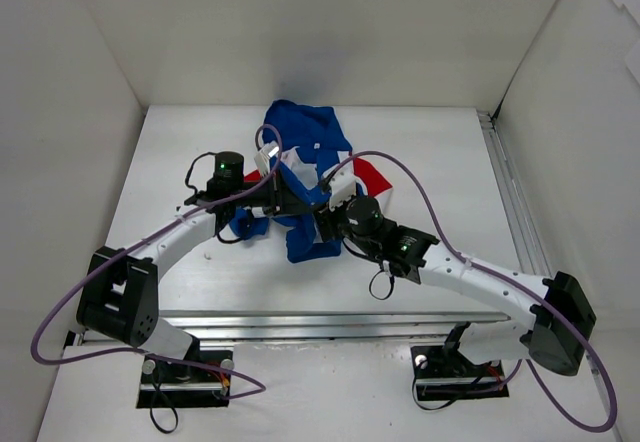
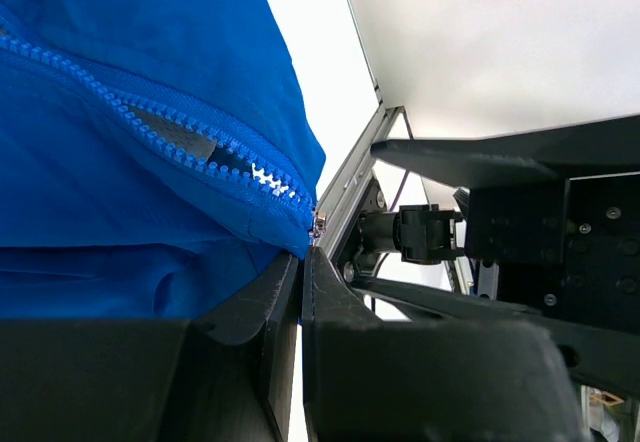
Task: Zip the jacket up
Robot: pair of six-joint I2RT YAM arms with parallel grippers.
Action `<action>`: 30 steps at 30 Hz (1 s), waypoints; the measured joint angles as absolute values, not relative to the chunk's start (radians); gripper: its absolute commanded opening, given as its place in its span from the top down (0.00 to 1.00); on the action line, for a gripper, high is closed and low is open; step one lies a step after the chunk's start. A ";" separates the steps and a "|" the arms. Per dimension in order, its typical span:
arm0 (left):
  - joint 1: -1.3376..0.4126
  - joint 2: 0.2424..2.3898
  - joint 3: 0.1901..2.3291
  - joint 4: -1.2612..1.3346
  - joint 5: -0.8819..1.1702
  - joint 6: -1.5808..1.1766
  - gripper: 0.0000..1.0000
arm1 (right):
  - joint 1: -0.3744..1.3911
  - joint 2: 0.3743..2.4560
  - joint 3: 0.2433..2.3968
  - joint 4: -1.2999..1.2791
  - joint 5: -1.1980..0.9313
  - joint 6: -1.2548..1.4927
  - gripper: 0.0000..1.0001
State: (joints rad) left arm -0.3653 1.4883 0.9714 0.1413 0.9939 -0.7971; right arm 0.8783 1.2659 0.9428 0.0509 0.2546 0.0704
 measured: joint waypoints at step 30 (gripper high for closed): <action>-0.365 1.488 0.978 0.137 1.003 -0.849 1.00 | 0.894 1.350 0.852 0.119 0.427 0.038 0.24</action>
